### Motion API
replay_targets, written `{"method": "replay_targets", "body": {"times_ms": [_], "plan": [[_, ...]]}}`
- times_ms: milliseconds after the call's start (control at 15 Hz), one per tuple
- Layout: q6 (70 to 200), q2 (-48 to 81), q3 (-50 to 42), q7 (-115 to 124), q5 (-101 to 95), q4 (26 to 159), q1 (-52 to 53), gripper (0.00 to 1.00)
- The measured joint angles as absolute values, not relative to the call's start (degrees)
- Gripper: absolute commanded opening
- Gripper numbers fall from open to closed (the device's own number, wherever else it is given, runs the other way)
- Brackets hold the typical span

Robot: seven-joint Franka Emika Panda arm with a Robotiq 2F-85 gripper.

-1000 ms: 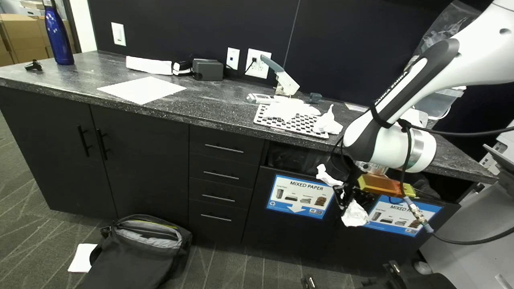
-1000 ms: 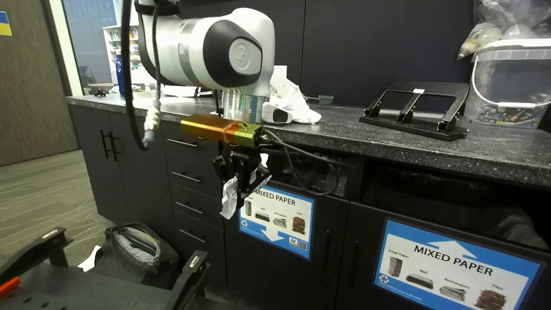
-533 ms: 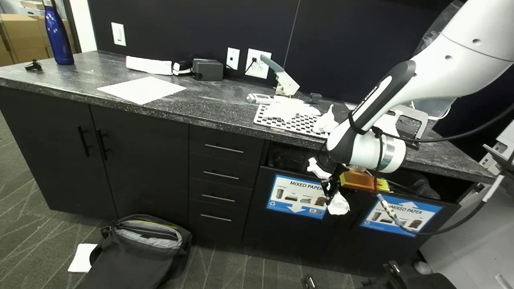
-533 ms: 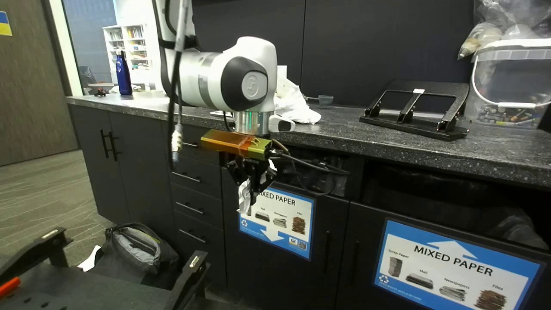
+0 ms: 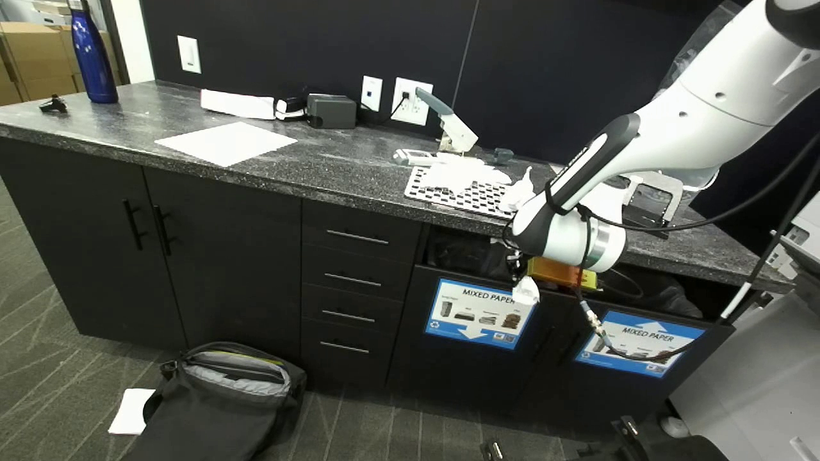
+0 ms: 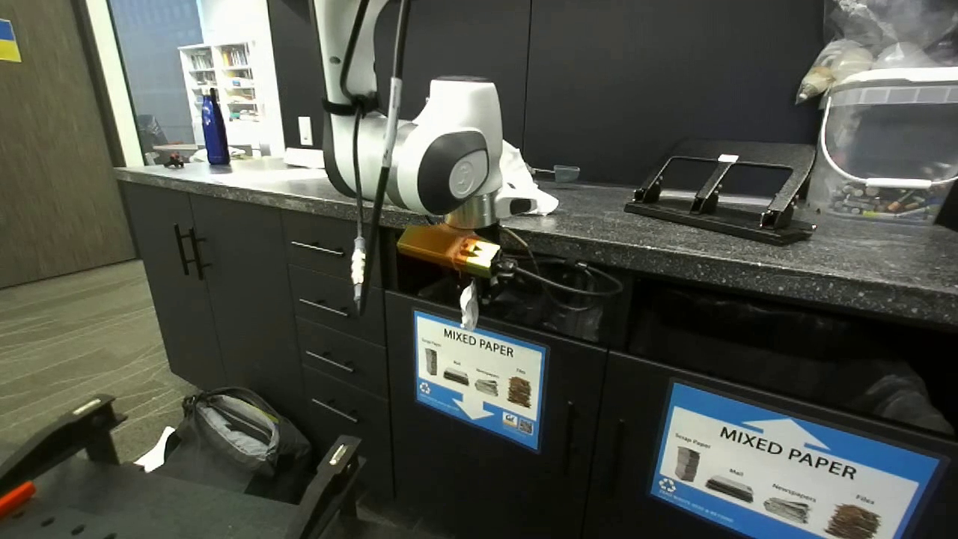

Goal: Put the white pieces of paper in the left bin

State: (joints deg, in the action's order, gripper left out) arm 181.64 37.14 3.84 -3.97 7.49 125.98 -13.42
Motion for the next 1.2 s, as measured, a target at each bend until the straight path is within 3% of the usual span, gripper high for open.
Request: {"method": "replay_targets", "body": {"times_ms": [467, 1000, 1067, 1133, 1200], "plan": [[199.75, 47.05, 6.86, 0.30, 5.15, 120.62, -15.71, 0.08], [207.44, 53.37, 5.37, 2.65, 3.30, 114.93, -14.34, 0.08], [207.77, 53.92, 5.04, 2.80, 3.29, 114.41, -14.02, 0.16], [207.92, 54.47, 4.70, 2.90, 3.29, 113.81, -13.70, 0.36], [208.12, 54.98, 4.22, 2.95, 3.30, 113.21, -13.27, 0.42]]}}
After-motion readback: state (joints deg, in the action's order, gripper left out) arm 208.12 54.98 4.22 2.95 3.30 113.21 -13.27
